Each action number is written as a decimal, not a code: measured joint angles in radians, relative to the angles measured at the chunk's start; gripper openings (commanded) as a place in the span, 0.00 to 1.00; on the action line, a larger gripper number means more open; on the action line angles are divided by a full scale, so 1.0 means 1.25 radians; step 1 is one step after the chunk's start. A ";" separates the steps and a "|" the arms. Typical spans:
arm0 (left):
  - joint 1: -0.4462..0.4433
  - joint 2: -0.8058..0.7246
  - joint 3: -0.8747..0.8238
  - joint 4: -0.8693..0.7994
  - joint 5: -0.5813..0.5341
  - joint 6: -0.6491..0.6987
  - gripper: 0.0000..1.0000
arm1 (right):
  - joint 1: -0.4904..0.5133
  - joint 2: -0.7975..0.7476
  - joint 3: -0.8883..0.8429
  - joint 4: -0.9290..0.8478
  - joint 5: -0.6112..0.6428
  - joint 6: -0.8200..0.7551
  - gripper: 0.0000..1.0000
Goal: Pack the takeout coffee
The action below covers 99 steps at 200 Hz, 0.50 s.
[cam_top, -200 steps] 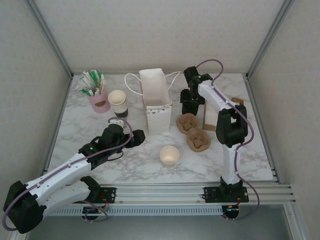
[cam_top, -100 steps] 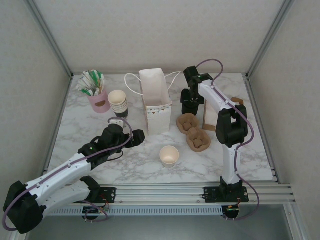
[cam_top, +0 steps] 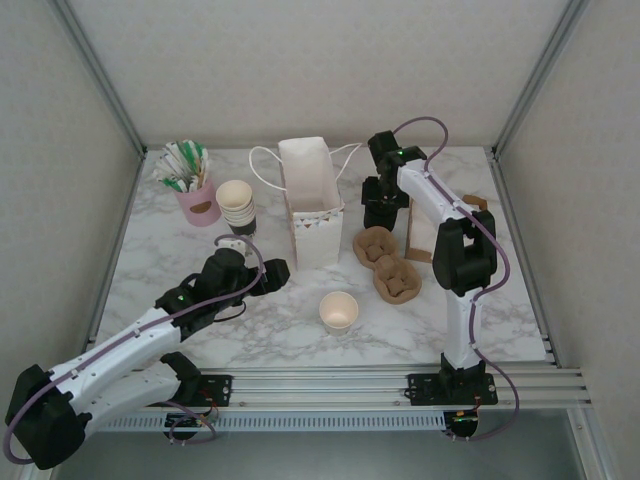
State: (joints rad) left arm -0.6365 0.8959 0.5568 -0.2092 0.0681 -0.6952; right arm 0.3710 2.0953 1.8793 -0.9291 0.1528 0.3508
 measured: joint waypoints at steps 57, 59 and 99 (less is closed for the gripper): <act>0.000 -0.005 -0.003 -0.001 0.000 0.000 1.00 | 0.000 -0.014 -0.001 0.000 0.000 0.000 0.71; 0.000 -0.006 -0.003 -0.001 0.000 0.000 1.00 | 0.000 -0.016 -0.001 0.000 0.000 0.000 0.71; 0.001 -0.022 -0.004 -0.001 -0.004 0.000 1.00 | 0.000 -0.067 -0.032 0.001 0.000 0.000 0.70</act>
State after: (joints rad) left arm -0.6350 0.8680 0.5518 -0.2100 0.0631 -0.6956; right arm 0.3710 2.0113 1.8397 -0.9283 0.1524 0.3511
